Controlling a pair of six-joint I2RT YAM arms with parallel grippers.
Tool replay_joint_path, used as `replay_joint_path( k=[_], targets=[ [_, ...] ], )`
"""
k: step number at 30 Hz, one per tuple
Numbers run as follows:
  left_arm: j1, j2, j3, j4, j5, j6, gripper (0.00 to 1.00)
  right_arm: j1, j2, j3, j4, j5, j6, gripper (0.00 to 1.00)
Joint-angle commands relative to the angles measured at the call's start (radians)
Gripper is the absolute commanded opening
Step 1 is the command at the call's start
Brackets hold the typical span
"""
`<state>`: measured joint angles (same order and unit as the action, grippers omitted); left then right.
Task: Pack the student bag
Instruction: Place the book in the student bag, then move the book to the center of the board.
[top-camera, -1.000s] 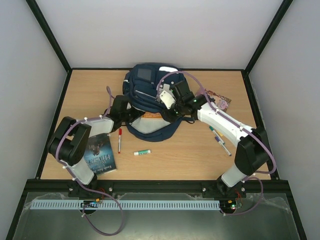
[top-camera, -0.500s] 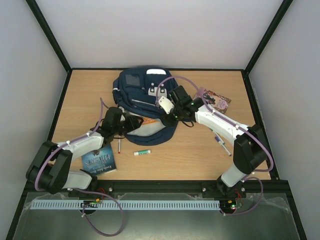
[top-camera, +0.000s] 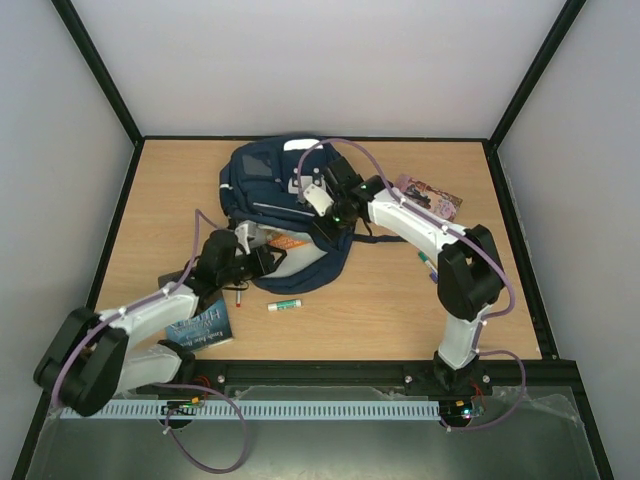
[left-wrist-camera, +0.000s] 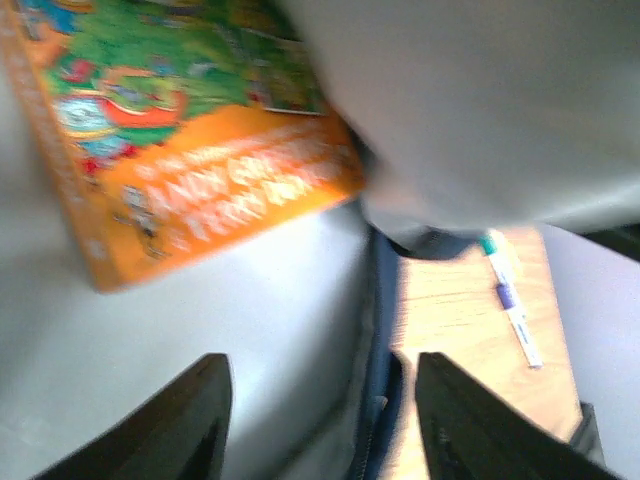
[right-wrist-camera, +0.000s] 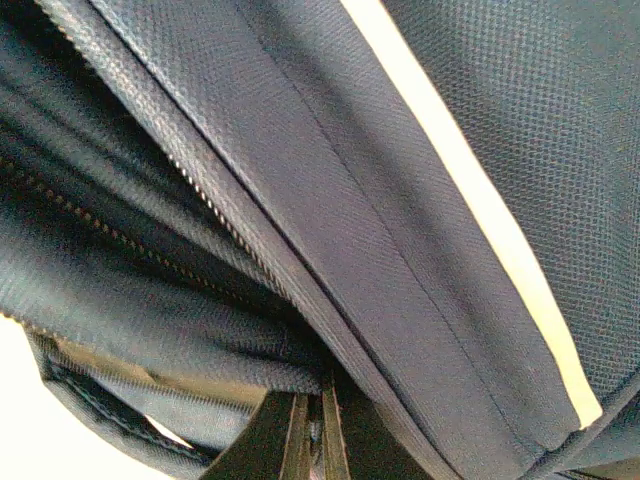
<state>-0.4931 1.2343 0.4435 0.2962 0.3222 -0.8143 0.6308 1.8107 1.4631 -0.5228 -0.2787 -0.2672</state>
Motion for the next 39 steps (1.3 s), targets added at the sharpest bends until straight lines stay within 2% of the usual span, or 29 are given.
replay_joint_path(
  k=[1,3,5,7,9,12,16,20,24,28,33,39],
  targets=[
    [-0.012,-0.135,-0.058,0.128,0.106,0.012,0.41,-0.010,0.069,0.136,-0.008,0.120,0.035,0.05],
    [-0.013,-0.171,-0.065,0.104,0.103,-0.001,0.26,-0.009,0.094,0.171,-0.012,0.137,0.050,0.05],
    [-0.013,-0.209,-0.075,0.079,0.096,-0.020,0.24,-0.010,0.110,0.182,-0.009,0.153,0.058,0.05],
    [-0.014,-0.243,-0.073,0.039,0.104,-0.031,0.36,-0.009,0.117,0.171,-0.001,0.173,0.057,0.05],
    [-0.015,-0.288,-0.058,-0.024,0.106,-0.023,0.54,-0.008,0.108,0.139,0.000,0.158,0.034,0.05],
    [-0.016,-0.366,-0.017,-0.150,0.069,0.020,0.67,-0.008,0.066,0.031,0.003,0.098,-0.005,0.11],
    [-0.006,-0.373,0.047,-0.321,-0.042,0.070,0.74,-0.009,-0.010,-0.065,-0.032,0.012,-0.015,0.33],
    [0.011,-0.300,0.060,-0.325,-0.053,0.080,0.75,-0.041,-0.106,-0.104,-0.079,-0.053,-0.013,0.44],
    [0.010,-0.236,0.077,-0.271,-0.039,0.080,0.75,-0.195,-0.137,-0.102,-0.112,-0.068,-0.019,0.47],
    [0.004,-0.185,0.121,-0.248,-0.032,0.110,0.76,-0.386,-0.103,-0.077,-0.117,-0.050,-0.045,0.53],
    [-0.028,-0.154,0.152,-0.214,-0.005,0.148,0.79,-0.599,0.019,0.032,-0.115,-0.006,-0.041,0.64],
    [-0.086,-0.122,0.181,-0.225,-0.019,0.164,0.82,-0.775,0.222,0.252,-0.138,0.052,0.021,0.69]
  ],
)
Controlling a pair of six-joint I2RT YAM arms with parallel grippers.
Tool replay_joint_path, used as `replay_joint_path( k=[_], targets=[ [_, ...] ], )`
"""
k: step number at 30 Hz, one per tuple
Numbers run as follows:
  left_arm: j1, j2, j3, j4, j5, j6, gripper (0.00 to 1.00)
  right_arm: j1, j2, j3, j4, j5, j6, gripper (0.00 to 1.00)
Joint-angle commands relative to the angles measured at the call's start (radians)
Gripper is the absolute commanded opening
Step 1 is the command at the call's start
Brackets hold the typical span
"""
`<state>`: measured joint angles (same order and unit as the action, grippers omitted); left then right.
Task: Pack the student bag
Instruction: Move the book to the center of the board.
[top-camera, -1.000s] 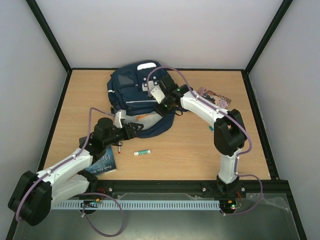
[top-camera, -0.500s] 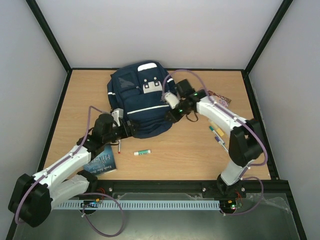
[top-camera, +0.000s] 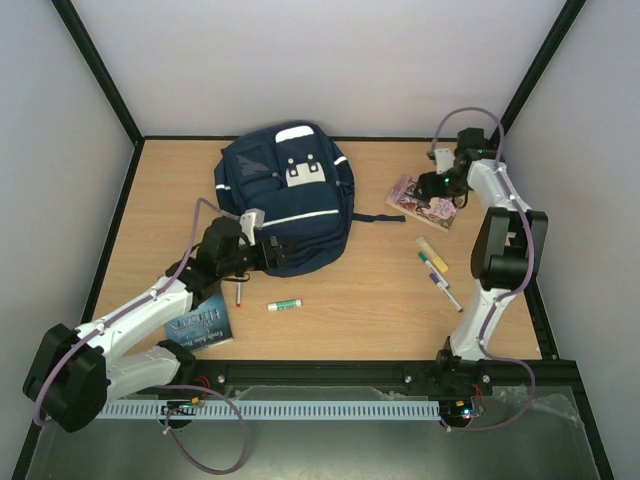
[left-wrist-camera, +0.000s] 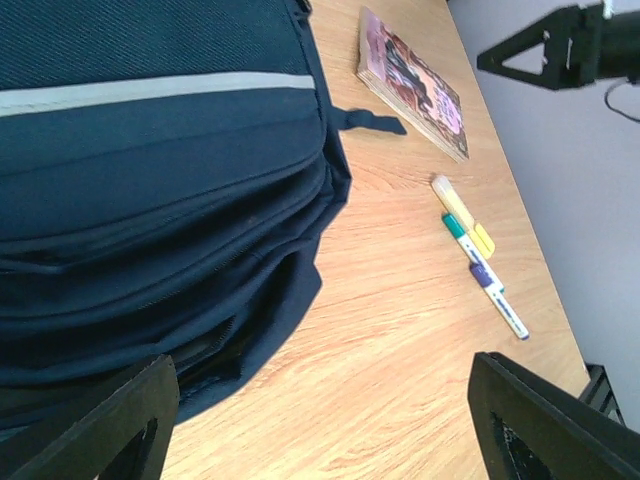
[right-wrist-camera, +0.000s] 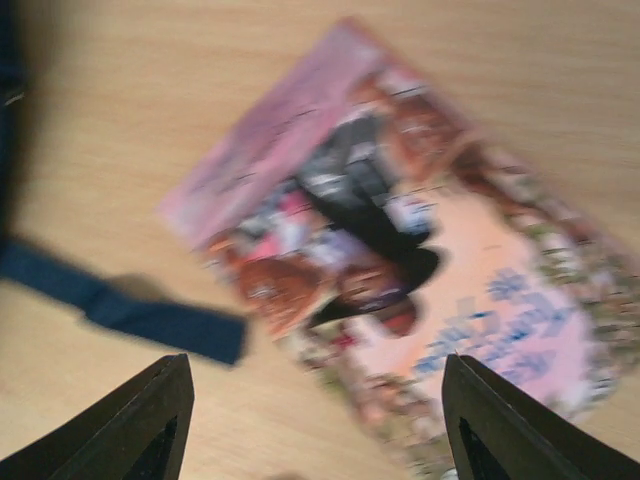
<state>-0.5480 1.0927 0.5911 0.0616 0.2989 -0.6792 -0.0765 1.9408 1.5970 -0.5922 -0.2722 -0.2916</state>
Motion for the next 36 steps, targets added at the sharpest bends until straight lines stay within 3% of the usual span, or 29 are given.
replay_joint_path(
  k=[1,15,20,27,36],
  targets=[
    [-0.042,0.027,0.035,0.011,0.005,0.030,0.82,-0.087,0.121,0.151,-0.075,0.059,0.054,0.69],
    [-0.107,0.079,0.037,0.031,-0.021,-0.003,0.82,-0.097,0.379,0.425,-0.097,0.172,0.157,0.72],
    [-0.125,0.077,0.025,0.026,-0.029,-0.008,0.82,-0.084,0.469,0.522,-0.123,0.183,0.149,0.77],
    [-0.162,0.077,0.014,0.023,-0.056,-0.009,0.82,-0.033,0.512,0.501,-0.141,0.149,0.050,0.76],
    [-0.191,0.077,0.012,0.040,-0.084,-0.018,0.82,0.075,0.473,0.360,-0.202,0.041,-0.139,0.65]
  ],
)
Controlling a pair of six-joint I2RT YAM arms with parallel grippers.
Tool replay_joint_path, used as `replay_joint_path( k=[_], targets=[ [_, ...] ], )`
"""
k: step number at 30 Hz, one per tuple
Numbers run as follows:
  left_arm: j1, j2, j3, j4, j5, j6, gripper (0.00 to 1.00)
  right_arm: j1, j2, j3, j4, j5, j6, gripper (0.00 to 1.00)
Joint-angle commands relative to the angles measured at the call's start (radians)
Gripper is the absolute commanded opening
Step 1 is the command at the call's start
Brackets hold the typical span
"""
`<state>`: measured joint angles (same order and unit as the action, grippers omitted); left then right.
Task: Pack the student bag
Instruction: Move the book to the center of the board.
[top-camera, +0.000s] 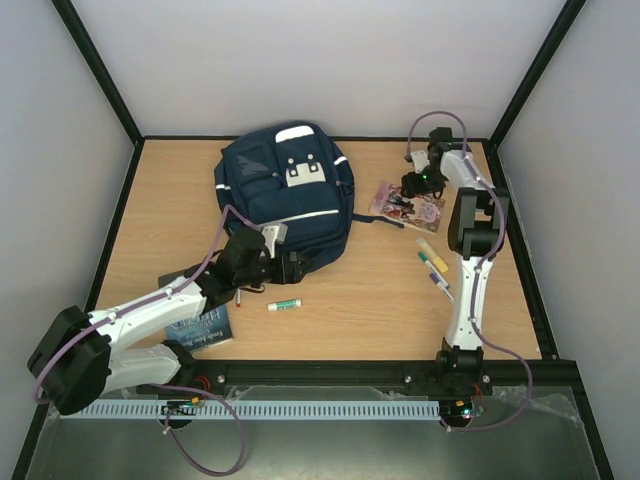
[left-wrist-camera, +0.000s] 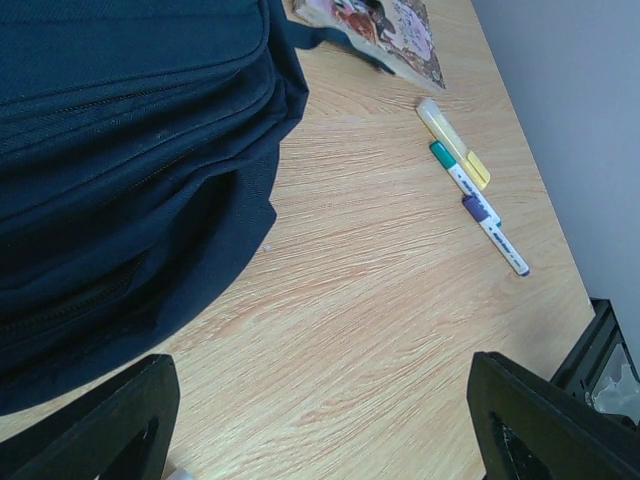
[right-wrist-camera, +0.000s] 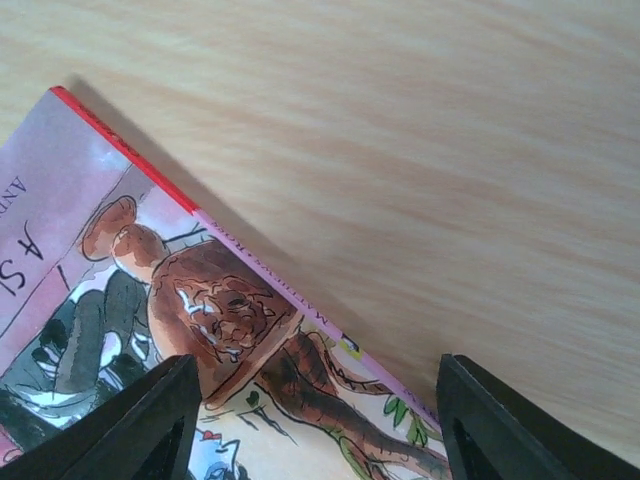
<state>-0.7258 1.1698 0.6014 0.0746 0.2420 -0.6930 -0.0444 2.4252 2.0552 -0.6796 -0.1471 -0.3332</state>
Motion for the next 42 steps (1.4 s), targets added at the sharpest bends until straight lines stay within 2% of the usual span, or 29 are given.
replay_joint_path(
  k=[1,8,17,25,32,35,39,42],
  targets=[
    [-0.014,0.001,0.002,0.025,-0.029,-0.004,0.82,0.051,-0.020,-0.126,-0.109,-0.082,-0.122,0.63],
    [-0.020,0.008,-0.008,0.021,-0.031,-0.005,0.82,0.092,-0.090,-0.312,-0.100,-0.087,-0.281,0.56],
    [-0.025,0.034,-0.004,0.044,-0.032,-0.015,0.82,0.165,-0.240,-0.568,-0.085,-0.111,-0.440,0.54],
    [-0.026,0.038,-0.011,0.030,-0.063,-0.042,0.82,0.260,-0.311,-0.712,-0.068,-0.119,-0.471,0.53],
    [-0.027,0.024,-0.037,0.022,-0.077,-0.066,0.82,0.304,-0.352,-0.780,-0.132,-0.170,-0.444,0.51],
    [-0.029,0.032,-0.051,0.048,-0.054,-0.072,0.82,0.304,-0.405,-0.828,-0.148,-0.190,-0.438,0.51],
    [-0.047,0.085,-0.038,0.066,-0.052,-0.052,0.82,0.332,-0.536,-0.991,-0.086,-0.156,-0.474,0.51],
    [-0.046,0.132,-0.011,0.069,-0.046,-0.040,0.82,0.352,-0.596,-1.043,-0.034,-0.129,-0.452,0.52]
  ],
)
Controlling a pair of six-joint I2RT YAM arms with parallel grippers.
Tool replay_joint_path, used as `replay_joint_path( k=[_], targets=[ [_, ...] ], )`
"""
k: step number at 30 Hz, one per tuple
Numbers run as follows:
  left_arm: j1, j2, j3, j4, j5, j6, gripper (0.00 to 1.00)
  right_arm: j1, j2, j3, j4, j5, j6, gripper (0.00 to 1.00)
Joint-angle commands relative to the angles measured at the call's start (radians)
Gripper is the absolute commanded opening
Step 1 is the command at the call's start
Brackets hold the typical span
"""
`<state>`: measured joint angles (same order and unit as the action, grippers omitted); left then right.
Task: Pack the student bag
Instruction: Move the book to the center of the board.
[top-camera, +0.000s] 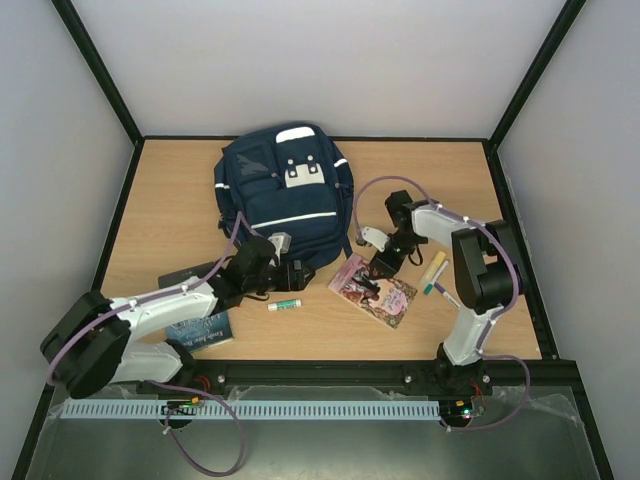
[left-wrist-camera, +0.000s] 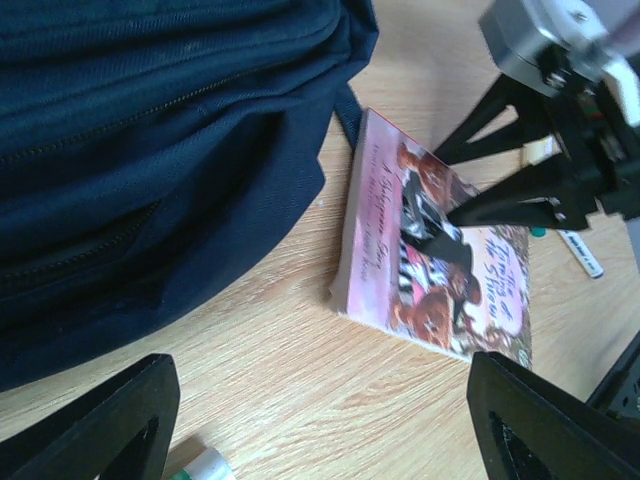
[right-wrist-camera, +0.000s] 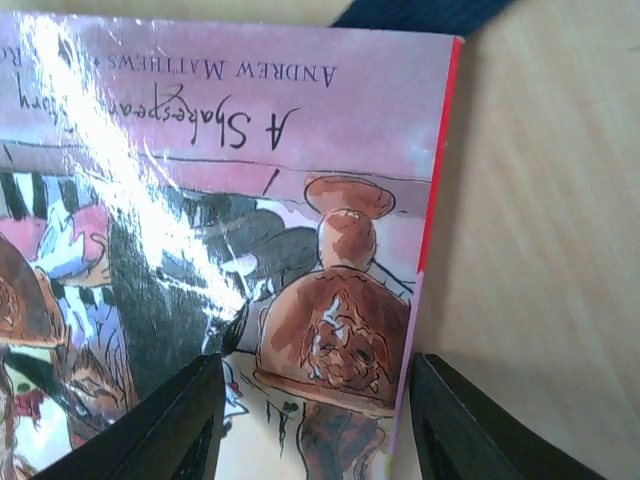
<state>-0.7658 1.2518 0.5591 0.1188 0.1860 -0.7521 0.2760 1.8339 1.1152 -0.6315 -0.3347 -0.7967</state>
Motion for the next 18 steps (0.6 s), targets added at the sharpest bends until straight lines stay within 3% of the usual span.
replay_joint_path(
  k=[1,8,12,18],
  targets=[
    [-0.008,0.066,0.042,0.025,0.015,0.025,0.82,0.032,-0.027,-0.104,-0.093,0.049,0.016,0.52],
    [-0.009,0.189,0.104,0.032,0.051,0.072,0.81,0.036,-0.310,-0.127,-0.130,0.026,0.093,0.66],
    [-0.013,0.266,0.145,0.040,0.085,0.090,0.80,0.057,-0.465,-0.191,-0.171,0.029,0.115,0.68],
    [-0.035,0.368,0.209,0.047,0.105,0.107,0.79,0.232,-0.634,-0.372,-0.131,0.130,0.169,0.71]
  ],
)
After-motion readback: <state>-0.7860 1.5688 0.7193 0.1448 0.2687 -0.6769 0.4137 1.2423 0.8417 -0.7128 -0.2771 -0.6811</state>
